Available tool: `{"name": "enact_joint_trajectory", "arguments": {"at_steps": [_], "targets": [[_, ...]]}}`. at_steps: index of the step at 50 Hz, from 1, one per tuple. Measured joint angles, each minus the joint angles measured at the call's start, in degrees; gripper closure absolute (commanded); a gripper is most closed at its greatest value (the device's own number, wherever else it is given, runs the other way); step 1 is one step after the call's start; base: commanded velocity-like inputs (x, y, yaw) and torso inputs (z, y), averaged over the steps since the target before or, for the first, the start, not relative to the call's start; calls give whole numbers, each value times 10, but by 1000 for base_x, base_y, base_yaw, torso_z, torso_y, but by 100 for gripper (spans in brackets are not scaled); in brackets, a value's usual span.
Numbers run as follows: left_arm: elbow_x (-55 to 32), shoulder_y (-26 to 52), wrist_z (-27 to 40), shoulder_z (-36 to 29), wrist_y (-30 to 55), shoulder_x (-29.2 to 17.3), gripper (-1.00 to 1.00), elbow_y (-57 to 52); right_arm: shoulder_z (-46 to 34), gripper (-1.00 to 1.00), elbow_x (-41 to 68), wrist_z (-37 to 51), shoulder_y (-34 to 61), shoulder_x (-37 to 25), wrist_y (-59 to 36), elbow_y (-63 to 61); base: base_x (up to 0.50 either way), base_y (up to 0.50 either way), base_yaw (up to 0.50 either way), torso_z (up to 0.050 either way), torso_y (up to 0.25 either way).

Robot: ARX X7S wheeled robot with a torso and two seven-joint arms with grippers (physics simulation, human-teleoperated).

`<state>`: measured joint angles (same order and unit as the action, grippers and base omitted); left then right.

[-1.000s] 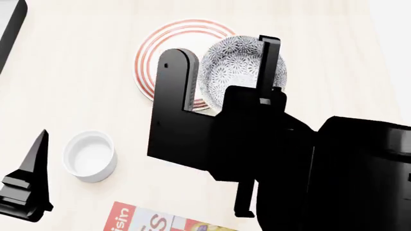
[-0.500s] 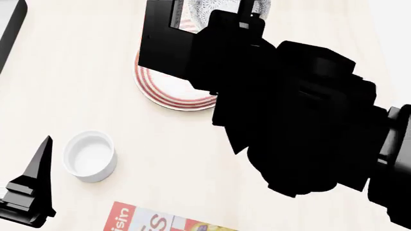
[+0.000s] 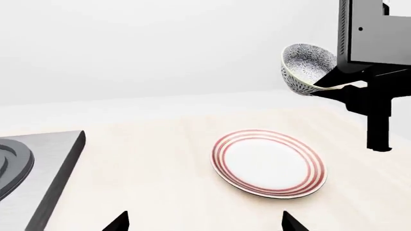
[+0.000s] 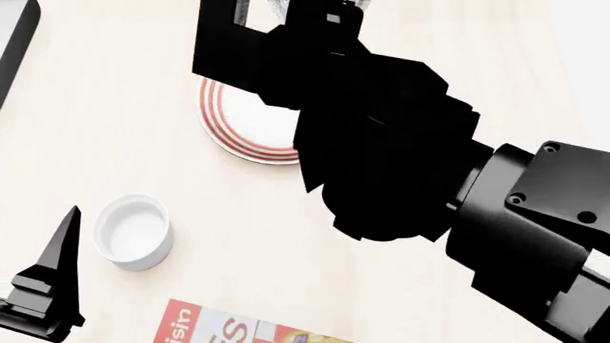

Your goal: Pick the akita bowl on the cookies box and place it on the plate.

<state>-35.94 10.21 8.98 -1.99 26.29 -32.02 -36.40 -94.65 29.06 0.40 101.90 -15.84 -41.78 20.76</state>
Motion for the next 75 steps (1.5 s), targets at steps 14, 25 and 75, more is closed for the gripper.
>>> {"name": "enact_joint_trajectory", "arguments": {"at_steps": [14,25,75], "targets": [[-1,2,1,-1,-2,1,-100,3,1,100,-13,2,-29,36,38,51,0,0,0,0,1],[-6,1,-7,-2,-8,1,-100,10,-2,100,-25,0,-48,58,65,96,0,0,0,0,0],[-18,-15,-25,-1,-31,-4,-100,11,-3,100,-53,-8,-106,113,139,216,0,0,0,0,-68]]}}
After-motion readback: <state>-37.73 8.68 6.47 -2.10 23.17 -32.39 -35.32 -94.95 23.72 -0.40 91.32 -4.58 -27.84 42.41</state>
